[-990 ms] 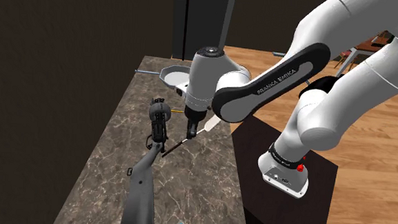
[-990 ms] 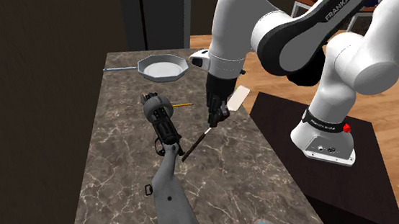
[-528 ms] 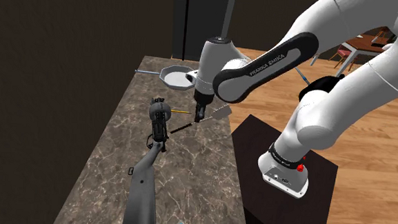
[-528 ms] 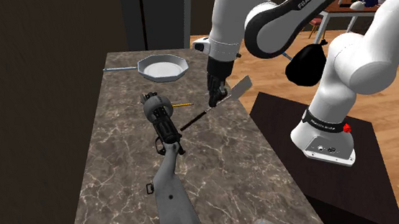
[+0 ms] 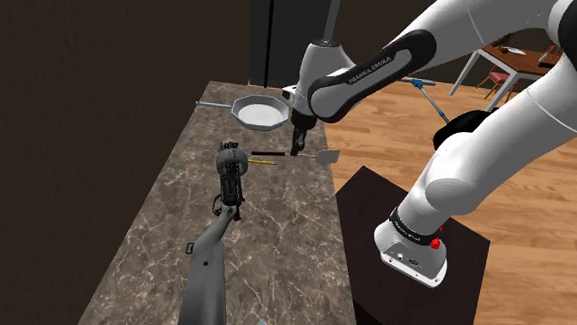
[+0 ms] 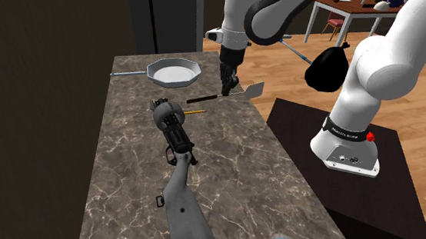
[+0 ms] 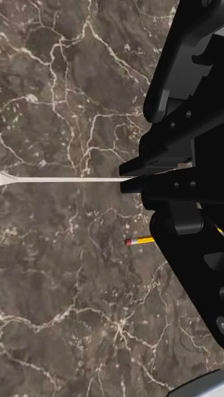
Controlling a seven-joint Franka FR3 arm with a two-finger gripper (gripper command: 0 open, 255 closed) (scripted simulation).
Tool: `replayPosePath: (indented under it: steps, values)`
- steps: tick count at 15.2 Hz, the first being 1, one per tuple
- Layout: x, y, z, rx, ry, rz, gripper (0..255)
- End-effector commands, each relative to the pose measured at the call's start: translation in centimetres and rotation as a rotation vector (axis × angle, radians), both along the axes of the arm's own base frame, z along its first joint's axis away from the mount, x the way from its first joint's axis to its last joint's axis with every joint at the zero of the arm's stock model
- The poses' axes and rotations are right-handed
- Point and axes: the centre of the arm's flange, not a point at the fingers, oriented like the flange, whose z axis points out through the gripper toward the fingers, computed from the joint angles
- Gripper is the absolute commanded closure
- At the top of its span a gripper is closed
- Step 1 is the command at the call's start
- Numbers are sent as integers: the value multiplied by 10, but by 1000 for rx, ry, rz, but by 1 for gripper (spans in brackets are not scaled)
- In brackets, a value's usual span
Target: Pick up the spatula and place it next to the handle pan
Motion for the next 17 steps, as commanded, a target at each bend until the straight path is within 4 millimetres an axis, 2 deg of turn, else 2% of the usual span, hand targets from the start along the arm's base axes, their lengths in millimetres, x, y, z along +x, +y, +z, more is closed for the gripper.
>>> replayPosePath:
  steps: [1,10,11,17]
  values:
    - [11,-24,0,-1,0,2,255]
    - [58,-133,0,-1,0,2,255]
    - [65,-150,0,-1,0,2,255]
    - [65,-150,-32,-1,0,2,255]
